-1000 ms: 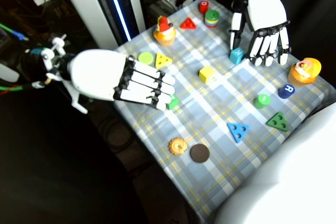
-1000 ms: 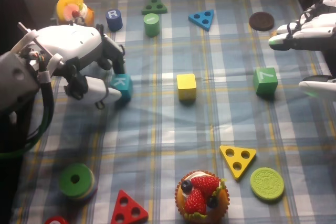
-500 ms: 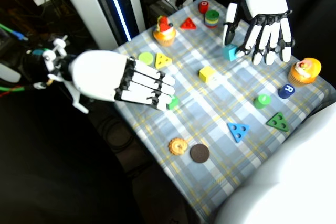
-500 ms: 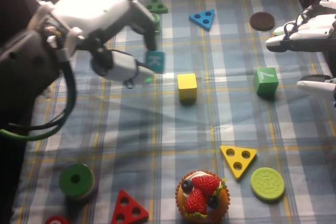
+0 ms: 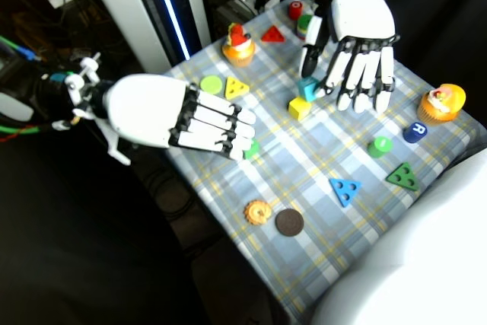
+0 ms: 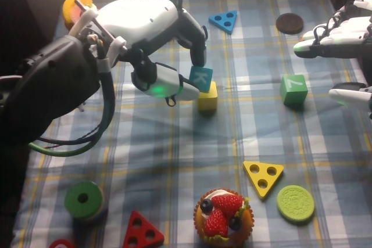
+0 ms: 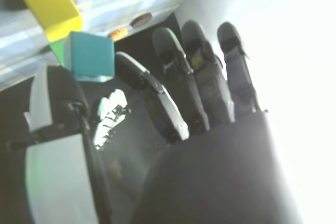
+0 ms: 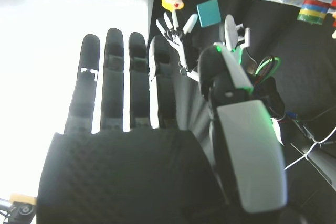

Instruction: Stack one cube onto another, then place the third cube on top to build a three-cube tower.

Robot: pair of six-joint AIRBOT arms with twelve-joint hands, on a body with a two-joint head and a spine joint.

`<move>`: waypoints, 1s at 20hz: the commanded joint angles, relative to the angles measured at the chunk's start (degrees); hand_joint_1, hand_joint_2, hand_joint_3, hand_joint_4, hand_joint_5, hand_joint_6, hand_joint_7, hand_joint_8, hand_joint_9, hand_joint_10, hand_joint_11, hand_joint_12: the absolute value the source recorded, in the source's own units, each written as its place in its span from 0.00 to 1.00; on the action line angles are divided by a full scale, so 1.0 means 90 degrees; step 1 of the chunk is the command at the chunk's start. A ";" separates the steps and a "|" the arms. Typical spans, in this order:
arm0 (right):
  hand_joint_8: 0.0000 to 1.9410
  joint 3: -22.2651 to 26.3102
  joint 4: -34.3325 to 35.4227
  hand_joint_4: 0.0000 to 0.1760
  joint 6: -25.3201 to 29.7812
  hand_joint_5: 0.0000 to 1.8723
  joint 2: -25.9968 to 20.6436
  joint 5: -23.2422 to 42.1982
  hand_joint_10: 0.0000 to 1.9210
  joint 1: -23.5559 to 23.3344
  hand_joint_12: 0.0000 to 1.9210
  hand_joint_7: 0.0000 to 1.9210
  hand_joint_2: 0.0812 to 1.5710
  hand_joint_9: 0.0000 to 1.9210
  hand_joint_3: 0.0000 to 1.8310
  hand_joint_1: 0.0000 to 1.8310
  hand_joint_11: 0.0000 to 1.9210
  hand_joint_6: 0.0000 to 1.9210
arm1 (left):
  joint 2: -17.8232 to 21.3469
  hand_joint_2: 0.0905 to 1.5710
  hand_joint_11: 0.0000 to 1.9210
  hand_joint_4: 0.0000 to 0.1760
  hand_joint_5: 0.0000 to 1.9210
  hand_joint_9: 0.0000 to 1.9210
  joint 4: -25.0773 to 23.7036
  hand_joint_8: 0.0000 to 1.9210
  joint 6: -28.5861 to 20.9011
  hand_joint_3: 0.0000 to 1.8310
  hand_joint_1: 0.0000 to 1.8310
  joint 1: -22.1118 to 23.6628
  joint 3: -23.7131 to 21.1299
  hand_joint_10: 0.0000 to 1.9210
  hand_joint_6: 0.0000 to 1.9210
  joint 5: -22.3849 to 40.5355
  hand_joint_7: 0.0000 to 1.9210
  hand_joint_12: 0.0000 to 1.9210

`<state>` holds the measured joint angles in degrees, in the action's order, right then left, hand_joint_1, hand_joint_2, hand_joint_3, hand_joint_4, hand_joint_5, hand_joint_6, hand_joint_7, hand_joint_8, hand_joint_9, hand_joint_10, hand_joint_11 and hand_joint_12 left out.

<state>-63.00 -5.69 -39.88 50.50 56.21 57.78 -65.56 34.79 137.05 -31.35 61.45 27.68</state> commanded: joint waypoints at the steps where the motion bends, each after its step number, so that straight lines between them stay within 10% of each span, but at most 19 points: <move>1: 0.00 -0.0028 0.0145 0.00 0.0038 0.26 0.0035 0.0729 0.00 -0.0061 0.51 0.26 0.83 0.24 0.00 0.32 0.01 0.00 | -0.0020 0.65 0.09 1.00 0.57 0.27 -0.0123 0.00 -0.0017 0.00 0.57 0.0114 0.0046 0.00 0.41 0.0541 0.41 0.12; 20: 0.00 -0.0076 0.0099 0.00 0.0071 0.26 0.0075 0.0702 0.00 -0.0071 0.54 0.26 0.82 0.25 0.00 0.32 0.01 0.00 | -0.0239 0.64 0.00 1.00 0.59 0.26 0.0092 0.00 -0.0017 0.00 0.58 0.0053 0.0302 0.00 0.37 0.0250 0.39 0.38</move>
<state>-63.53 -6.20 -39.57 50.98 55.86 57.78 -67.75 36.93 136.64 -31.07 64.20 25.74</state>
